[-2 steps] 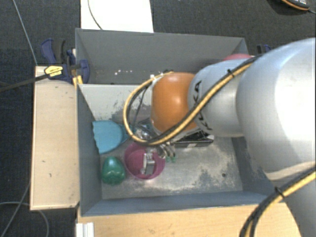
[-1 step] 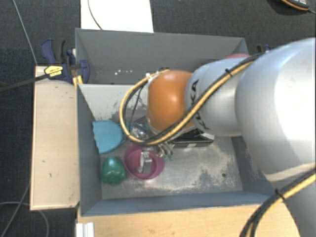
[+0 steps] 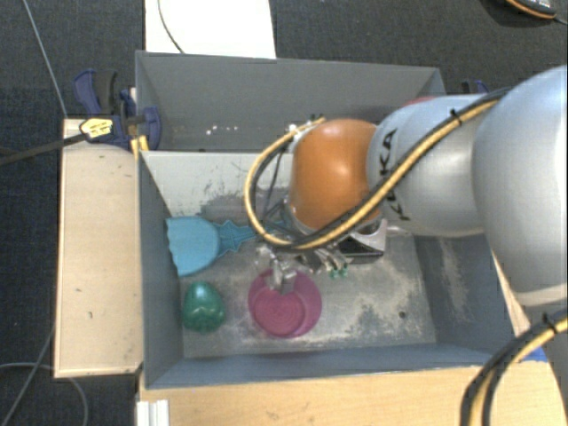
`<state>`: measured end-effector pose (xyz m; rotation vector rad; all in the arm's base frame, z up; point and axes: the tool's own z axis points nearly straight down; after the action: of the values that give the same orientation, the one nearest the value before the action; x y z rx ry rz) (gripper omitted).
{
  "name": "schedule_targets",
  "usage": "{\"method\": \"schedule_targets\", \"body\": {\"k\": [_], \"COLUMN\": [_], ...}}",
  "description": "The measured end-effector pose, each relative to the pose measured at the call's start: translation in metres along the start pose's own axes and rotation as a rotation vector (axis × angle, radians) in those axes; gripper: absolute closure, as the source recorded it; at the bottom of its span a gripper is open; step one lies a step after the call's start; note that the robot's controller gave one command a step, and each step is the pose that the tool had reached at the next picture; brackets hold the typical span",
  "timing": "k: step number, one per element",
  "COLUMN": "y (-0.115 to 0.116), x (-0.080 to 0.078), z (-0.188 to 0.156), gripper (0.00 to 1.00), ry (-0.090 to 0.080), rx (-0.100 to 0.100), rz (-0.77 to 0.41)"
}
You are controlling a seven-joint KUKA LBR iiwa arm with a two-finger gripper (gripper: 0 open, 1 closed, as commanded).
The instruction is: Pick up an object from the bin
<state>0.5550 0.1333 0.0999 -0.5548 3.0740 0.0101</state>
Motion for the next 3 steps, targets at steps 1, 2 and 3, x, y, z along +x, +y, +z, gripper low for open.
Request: {"method": "schedule_targets", "body": {"k": [1, 2, 3], "y": [0.0, 0.001, -0.001], "x": [0.0, -0.004, -0.008], "z": [0.0, -0.077, -0.025], "gripper": [1.0, 1.0, 1.0], "ry": [0.0, -0.006, 0.009], "rx": [0.0, 0.0, -0.003], "rz": [0.002, 0.006, -0.002]}}
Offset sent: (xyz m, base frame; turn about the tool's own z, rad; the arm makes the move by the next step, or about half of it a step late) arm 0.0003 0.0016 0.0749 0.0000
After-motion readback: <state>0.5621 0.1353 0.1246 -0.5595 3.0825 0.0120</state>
